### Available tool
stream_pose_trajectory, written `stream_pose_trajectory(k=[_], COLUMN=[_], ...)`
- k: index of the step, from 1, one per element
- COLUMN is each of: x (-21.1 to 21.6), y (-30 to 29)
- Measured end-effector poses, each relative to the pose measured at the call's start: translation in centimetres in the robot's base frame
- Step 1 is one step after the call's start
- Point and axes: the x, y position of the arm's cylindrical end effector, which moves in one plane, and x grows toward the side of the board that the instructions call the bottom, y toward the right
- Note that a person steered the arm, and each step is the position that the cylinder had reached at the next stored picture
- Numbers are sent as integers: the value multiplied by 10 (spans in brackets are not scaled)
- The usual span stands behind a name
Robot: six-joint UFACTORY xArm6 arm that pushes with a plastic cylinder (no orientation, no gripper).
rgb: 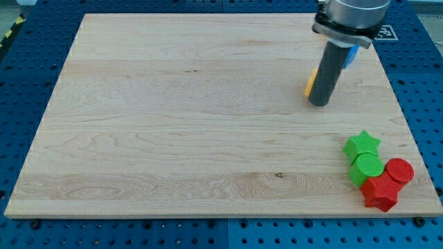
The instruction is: Move the yellow heart below the blue triangle
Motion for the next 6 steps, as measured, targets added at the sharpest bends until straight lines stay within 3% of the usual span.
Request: stream_pose_trajectory(k=[2,3,4,6], x=[-5,-28,-34,-32], y=[-50,-54,-53,7])
